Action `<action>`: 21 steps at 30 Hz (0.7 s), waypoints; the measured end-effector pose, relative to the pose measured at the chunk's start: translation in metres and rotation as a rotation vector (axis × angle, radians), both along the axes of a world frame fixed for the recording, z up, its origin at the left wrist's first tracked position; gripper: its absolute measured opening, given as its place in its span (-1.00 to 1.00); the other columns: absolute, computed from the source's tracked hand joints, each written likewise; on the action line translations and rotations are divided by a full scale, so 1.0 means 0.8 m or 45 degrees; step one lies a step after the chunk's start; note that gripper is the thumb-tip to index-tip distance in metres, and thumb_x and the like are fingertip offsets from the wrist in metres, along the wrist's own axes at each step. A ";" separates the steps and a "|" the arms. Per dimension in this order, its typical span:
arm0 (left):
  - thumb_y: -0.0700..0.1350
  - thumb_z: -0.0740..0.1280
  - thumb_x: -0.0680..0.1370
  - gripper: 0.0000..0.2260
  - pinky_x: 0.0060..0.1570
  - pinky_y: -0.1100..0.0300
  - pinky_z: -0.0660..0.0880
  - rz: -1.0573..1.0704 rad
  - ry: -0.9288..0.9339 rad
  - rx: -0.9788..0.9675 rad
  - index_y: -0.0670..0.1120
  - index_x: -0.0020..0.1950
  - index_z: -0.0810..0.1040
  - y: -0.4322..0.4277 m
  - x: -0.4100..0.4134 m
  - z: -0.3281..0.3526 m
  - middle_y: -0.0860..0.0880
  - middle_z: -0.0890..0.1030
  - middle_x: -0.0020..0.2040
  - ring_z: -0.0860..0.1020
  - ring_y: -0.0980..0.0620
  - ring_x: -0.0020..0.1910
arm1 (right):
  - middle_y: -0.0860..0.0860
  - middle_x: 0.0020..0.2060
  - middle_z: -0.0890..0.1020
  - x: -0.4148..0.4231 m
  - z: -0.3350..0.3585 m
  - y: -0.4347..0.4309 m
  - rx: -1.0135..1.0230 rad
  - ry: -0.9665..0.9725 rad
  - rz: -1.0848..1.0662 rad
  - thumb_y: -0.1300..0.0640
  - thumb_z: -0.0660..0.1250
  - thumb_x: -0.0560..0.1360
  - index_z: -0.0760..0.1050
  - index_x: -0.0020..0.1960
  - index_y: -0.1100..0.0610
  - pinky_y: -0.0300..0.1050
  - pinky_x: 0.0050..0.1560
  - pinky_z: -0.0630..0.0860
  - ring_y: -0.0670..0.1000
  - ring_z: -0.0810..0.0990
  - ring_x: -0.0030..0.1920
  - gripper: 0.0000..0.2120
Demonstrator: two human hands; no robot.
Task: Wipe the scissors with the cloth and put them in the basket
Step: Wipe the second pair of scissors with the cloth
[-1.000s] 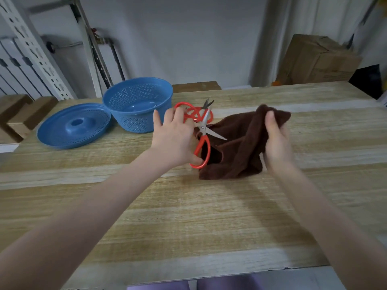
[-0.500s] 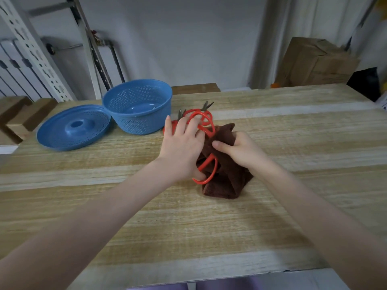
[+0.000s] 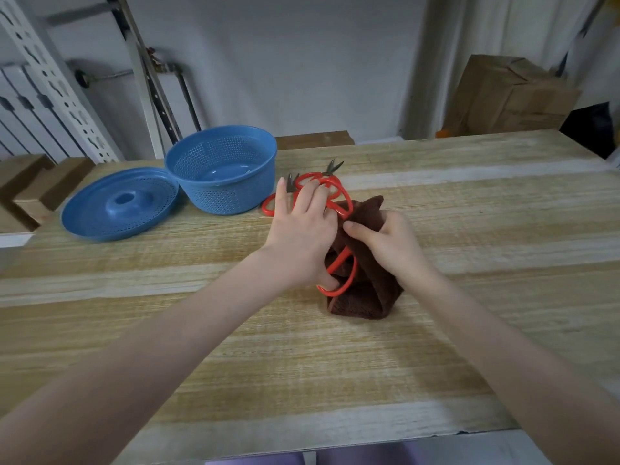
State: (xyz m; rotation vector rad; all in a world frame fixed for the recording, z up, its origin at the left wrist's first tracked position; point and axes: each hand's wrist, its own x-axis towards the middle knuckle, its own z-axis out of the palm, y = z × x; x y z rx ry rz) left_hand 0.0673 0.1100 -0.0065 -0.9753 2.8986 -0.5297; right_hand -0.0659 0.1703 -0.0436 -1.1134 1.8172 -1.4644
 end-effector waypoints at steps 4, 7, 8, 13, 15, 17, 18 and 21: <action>0.42 0.41 0.19 -0.06 0.40 -0.36 -0.19 -0.022 0.033 0.015 -0.12 0.39 0.37 -0.002 0.003 -0.004 -0.14 0.21 0.41 0.09 -0.16 0.48 | 0.05 -0.30 0.67 -0.004 -0.003 0.002 0.038 -0.095 0.027 0.23 0.38 0.50 0.61 -0.17 0.16 -0.20 -0.22 0.56 -0.04 0.65 -0.28 -0.92; 0.39 0.41 0.21 -0.15 0.39 -0.38 -0.18 -0.072 0.081 -0.007 -0.12 0.33 0.42 0.000 0.001 -0.002 -0.14 0.25 0.38 0.14 -0.15 0.46 | 0.13 -0.29 0.65 -0.005 -0.004 0.003 0.031 -0.154 -0.004 0.25 0.37 0.47 0.59 -0.10 0.31 -0.11 -0.22 0.55 0.03 0.64 -0.29 -0.89; 0.38 0.41 0.21 -0.17 0.39 -0.38 -0.17 -0.099 0.090 -0.028 -0.12 0.31 0.43 0.000 0.000 -0.001 -0.14 0.25 0.38 0.15 -0.15 0.46 | 0.15 -0.30 0.63 -0.006 -0.005 0.003 0.027 -0.157 -0.020 0.25 0.37 0.46 0.57 -0.09 0.36 -0.10 -0.23 0.53 0.05 0.62 -0.30 -0.85; 0.21 0.49 0.26 -0.48 0.44 -0.14 0.11 -0.299 0.583 0.357 -0.05 0.04 0.44 -0.013 0.007 -0.007 -0.10 0.35 0.31 0.25 -0.10 0.39 | 0.14 -0.32 0.57 -0.011 -0.006 0.000 0.009 -0.212 -0.073 0.24 0.37 0.44 0.55 -0.11 0.37 -0.08 -0.27 0.45 0.07 0.56 -0.33 -0.84; -0.01 0.48 0.36 -0.61 0.29 0.07 0.32 -0.147 1.087 0.535 -0.12 0.07 0.43 -0.023 0.006 -0.017 -0.07 0.43 0.16 0.37 -0.05 0.25 | 0.15 -0.32 0.58 -0.014 -0.008 0.000 -0.019 -0.238 -0.103 0.23 0.38 0.44 0.55 -0.10 0.36 -0.05 -0.26 0.47 0.08 0.58 -0.33 -0.83; -0.06 0.38 0.50 -0.75 0.16 0.05 0.45 0.296 1.320 0.939 -0.13 0.07 0.43 -0.021 -0.001 -0.017 -0.03 0.50 -0.01 0.48 -0.03 0.09 | 0.14 -0.33 0.58 -0.013 -0.009 0.001 -0.056 -0.252 -0.141 0.20 0.38 0.45 0.56 -0.14 0.29 -0.06 -0.28 0.48 0.08 0.58 -0.33 -0.87; -0.01 0.31 0.57 -0.80 0.10 0.01 0.51 0.472 1.318 1.257 -0.12 0.06 0.45 -0.017 -0.008 -0.017 -0.05 0.55 -0.05 0.55 -0.04 0.02 | 0.13 -0.34 0.56 -0.011 -0.010 0.000 -0.074 -0.240 -0.161 0.20 0.38 0.45 0.55 -0.16 0.27 -0.08 -0.29 0.46 0.07 0.56 -0.34 -0.88; 0.06 0.12 0.66 -0.75 -0.06 0.03 0.59 0.560 1.359 1.619 -0.04 -0.03 0.49 -0.003 -0.027 -0.018 -0.09 0.61 -0.12 0.61 -0.03 -0.16 | 0.10 -0.38 0.52 -0.002 -0.012 -0.004 -0.115 -0.151 -0.164 0.18 0.37 0.45 0.53 -0.18 0.32 -0.10 -0.34 0.41 0.04 0.50 -0.37 -0.82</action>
